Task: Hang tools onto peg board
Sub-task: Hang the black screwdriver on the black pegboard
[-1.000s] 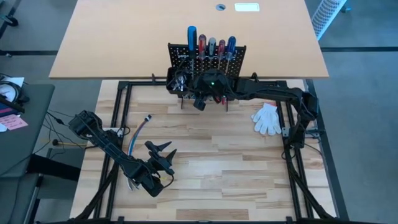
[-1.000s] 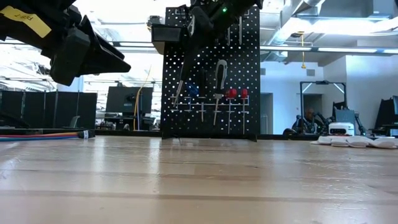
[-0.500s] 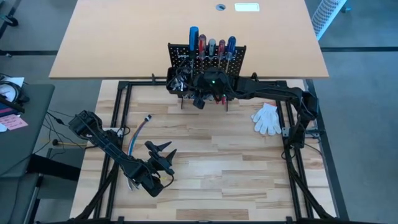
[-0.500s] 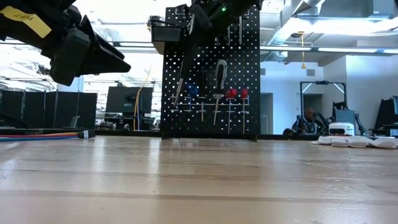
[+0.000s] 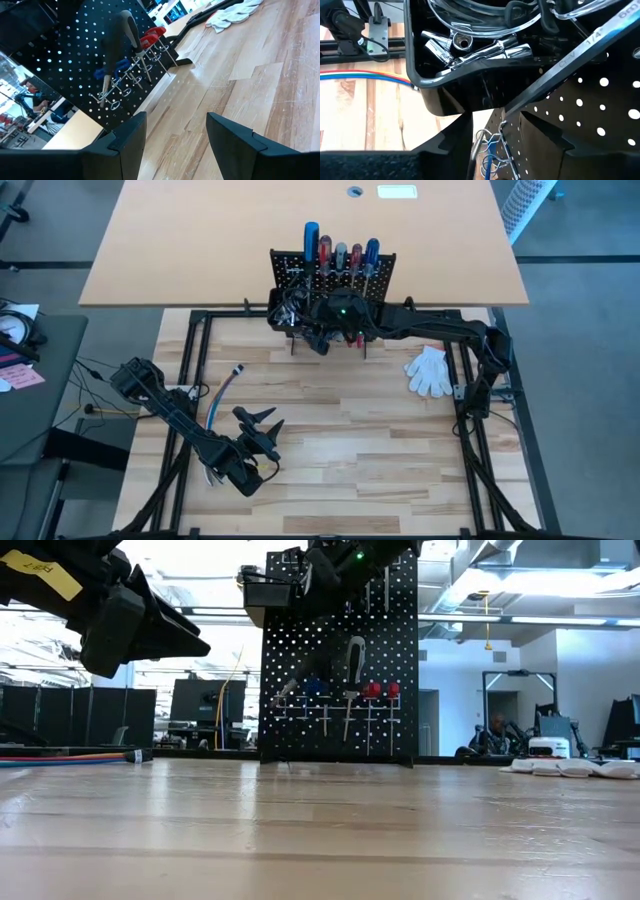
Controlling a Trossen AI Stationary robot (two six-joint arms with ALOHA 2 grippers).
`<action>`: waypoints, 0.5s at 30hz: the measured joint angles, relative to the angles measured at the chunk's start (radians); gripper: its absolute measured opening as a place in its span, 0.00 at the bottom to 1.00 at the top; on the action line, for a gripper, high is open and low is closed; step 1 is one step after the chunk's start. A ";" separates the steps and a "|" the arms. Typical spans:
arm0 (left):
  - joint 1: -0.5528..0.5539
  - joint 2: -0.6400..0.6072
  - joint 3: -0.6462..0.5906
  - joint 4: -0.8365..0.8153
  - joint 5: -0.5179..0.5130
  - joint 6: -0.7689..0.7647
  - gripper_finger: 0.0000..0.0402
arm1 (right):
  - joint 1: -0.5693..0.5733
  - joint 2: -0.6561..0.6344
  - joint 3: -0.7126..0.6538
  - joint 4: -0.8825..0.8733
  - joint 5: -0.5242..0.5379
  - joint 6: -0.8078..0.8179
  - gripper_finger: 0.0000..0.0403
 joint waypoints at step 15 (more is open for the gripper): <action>-0.002 0.000 0.000 -0.002 0.000 0.007 0.50 | 0.092 -0.093 -0.009 -0.256 0.000 -0.076 0.49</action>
